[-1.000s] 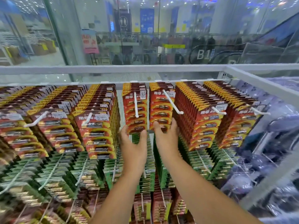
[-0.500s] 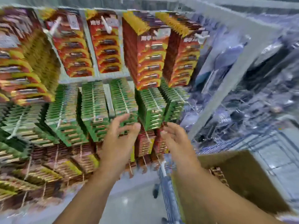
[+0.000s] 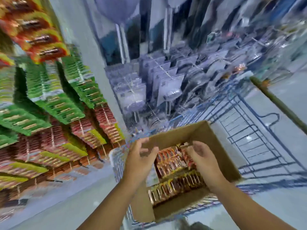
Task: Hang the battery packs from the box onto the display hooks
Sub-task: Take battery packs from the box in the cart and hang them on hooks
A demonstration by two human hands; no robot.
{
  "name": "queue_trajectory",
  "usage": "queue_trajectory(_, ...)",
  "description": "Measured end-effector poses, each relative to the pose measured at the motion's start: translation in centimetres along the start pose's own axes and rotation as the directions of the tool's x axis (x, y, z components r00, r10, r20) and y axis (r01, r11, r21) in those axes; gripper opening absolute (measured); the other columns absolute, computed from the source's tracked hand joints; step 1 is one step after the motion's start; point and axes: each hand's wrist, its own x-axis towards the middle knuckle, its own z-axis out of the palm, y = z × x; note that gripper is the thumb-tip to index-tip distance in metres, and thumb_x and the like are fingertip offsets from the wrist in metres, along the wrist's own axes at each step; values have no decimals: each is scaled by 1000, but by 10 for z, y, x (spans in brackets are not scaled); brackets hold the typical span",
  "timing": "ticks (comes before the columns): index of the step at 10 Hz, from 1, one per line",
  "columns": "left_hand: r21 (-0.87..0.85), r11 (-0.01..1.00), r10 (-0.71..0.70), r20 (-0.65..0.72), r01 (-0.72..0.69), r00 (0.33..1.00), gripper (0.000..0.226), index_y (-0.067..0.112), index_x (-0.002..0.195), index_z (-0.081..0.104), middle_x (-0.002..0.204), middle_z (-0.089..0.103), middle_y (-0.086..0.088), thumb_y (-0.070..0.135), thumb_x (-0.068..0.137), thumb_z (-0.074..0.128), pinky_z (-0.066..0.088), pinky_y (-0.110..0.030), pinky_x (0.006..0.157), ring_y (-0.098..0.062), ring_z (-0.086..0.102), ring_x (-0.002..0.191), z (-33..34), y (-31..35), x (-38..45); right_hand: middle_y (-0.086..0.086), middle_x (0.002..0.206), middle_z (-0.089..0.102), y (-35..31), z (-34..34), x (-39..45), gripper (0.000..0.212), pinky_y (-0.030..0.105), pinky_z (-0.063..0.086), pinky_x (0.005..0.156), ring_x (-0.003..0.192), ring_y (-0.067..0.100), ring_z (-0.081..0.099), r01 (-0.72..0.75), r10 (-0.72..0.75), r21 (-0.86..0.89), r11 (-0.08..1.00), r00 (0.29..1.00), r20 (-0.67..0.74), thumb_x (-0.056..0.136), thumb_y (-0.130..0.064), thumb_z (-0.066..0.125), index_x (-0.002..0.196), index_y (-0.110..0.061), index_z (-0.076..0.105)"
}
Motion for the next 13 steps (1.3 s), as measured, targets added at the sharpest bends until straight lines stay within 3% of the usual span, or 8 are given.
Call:
queue_trajectory(3,375,923,-91,-6,87,996,44,27,132,62,104,48,17,41,93,75,48,-31,93,-14,59,107,126,-70,55,2,116,66,105,-19,99,35,24,42,84,111,21,63,-278,289,-135,951,955,73,95,-32,73,125,-19,60)
queue_trajectory(5,585,805,-126,3,100,992,41,32,131,61,128,53,3,45,93,72,45,-29,93,-19,56,119,159,-133,121,-5,112,61,167,32,143,38,14,40,69,87,7,53,-591,582,89,802,806,104,97,-32,73,129,-18,57)
queue_trajectory(6,699,711,-148,33,83,988,46,30,138,58,140,52,0,47,96,67,47,-37,100,-23,54,127,179,-161,150,-1,127,62,199,63,163,51,31,46,101,108,17,59,-706,712,275,653,696,95,92,-36,78,134,-20,55)
queue_trajectory(7,780,626,-155,121,3,980,54,26,145,54,146,50,-6,49,97,64,49,-44,104,-30,54,131,196,-192,174,2,133,64,228,91,184,75,45,49,109,121,25,61,-709,763,439,551,641,77,87,-32,79,153,-28,43)
queue_trajectory(8,795,599,-126,209,-94,970,56,22,147,53,146,50,-10,43,96,66,50,-44,103,-32,53,131,206,-217,191,1,111,64,238,104,203,57,33,53,89,98,19,62,-684,818,587,433,571,62,92,-31,76,138,-40,44)
queue_trajectory(9,786,601,-92,252,-148,963,60,20,152,48,151,47,-11,37,98,67,48,-45,108,-32,50,135,214,-231,196,3,124,64,247,117,211,73,32,48,89,111,25,63,-635,846,683,361,532,47,96,-34,71,157,-41,32)
queue_trajectory(11,819,555,-77,226,-147,971,66,15,154,44,155,43,-10,36,97,69,48,-48,108,-33,49,136,219,-252,203,1,123,66,256,134,226,74,23,48,64,91,13,63,-565,855,756,332,519,13,94,-27,75,156,-39,35)
queue_trajectory(13,893,434,-134,197,-122,971,72,14,154,43,154,45,-15,42,94,72,40,-53,111,-40,41,137,217,-271,212,0,91,56,270,129,218,31,21,51,49,70,11,57,-731,855,582,356,506,112,104,-10,60,133,-4,51)
